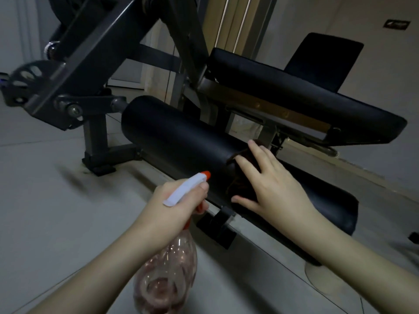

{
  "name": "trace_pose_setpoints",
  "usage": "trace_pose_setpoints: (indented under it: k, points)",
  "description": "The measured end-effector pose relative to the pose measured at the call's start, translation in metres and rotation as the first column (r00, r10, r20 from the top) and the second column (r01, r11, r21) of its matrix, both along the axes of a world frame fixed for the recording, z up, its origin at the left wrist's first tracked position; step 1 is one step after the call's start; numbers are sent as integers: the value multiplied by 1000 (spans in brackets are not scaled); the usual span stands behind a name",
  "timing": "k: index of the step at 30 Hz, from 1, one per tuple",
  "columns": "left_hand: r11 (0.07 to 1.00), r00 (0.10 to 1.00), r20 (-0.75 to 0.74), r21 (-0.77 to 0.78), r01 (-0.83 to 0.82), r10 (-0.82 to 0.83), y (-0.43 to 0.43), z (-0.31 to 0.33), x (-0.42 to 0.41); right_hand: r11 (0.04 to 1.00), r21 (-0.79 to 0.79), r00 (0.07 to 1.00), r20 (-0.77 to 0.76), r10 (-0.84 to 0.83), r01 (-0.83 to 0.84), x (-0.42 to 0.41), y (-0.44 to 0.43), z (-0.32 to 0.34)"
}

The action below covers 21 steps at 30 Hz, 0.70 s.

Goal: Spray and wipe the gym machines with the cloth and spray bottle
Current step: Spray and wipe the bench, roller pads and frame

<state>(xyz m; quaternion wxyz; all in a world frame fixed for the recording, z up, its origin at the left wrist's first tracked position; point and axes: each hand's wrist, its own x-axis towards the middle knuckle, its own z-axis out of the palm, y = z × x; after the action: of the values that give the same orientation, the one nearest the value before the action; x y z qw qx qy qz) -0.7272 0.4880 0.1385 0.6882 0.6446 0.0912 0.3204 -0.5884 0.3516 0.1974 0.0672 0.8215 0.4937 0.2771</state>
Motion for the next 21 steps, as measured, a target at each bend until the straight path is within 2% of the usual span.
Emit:
trace_pose_setpoints:
  k: [2,6,10,17,21]
  points:
    - [1000,1000,-10,-3,-17,17,2,-1,4,1000,-2,1000,-17,16,-16,1,3,9]
    - [994,997,-22,-78,-74,73,11,-4,9,998,-46,988,-154,32,-39,4,20,30]
    - [999,999,-29,25,-31,31,13,12,4,995,-71,976,-212,51,-68,11,50,36]
    - [998,999,-20,-49,-28,27,27,6,19,996,-24,948,-308,79,-91,26,101,46]
    - [990,992,-19,-69,-123,122,32,13,20,997,13,929,-364,71,-71,30,131,49]
